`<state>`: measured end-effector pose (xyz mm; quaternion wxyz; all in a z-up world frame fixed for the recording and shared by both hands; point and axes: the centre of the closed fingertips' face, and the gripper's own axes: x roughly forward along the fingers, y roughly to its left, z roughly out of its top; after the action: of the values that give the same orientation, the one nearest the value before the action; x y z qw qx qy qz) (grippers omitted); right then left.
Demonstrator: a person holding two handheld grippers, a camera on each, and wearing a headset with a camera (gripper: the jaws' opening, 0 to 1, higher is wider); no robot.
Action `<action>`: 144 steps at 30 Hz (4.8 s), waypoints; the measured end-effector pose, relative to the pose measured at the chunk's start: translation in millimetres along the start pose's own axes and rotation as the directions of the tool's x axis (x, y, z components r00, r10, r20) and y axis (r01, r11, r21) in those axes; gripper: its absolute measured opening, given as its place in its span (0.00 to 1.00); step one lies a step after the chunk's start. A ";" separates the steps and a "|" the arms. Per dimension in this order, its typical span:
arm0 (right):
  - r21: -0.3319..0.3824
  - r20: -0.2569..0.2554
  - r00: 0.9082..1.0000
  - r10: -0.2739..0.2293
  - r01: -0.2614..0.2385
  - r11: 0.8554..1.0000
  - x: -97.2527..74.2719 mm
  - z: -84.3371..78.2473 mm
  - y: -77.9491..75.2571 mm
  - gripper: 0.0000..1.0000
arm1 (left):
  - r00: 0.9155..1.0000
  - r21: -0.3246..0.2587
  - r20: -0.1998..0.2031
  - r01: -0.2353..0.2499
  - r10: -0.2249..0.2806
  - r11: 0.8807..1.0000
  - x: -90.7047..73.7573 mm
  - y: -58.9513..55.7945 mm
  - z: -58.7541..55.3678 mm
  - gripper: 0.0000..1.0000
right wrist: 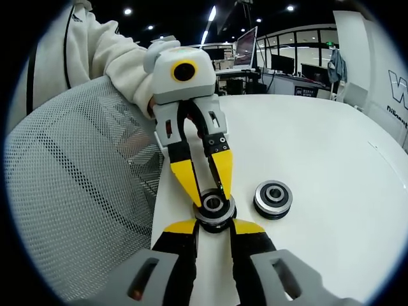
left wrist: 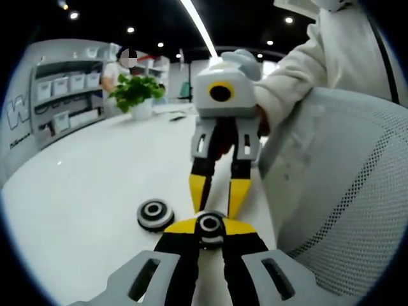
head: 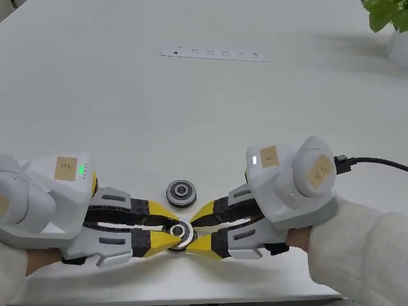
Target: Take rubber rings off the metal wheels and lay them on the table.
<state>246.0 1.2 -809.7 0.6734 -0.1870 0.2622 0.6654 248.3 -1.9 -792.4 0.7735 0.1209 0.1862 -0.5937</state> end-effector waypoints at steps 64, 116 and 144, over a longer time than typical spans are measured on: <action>0.169 -0.094 0.994 -0.061 0.076 0.983 -1.1 -6.9 -7.8 0.00 | 1.000 -0.008 0.001 -0.015 0.015 1.000 -1.0 3.4 -0.5 0.14; 0.616 0.137 0.990 -0.011 -0.077 0.784 -12.2 13.9 -5.5 0.00 | 1.000 0.008 -0.010 -0.010 0.010 1.000 -1.1 2.0 -0.7 0.13; 0.599 0.175 0.985 0.011 -0.115 0.792 -13.5 25.5 -2.1 0.00 | 1.000 0.010 -0.011 -0.009 0.009 1.000 -0.5 2.0 -0.8 0.13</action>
<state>251.0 5.6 -781.5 0.6940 0.1022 0.4121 0.5814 250.0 -0.6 -792.9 0.7746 0.1290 0.1872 -0.5903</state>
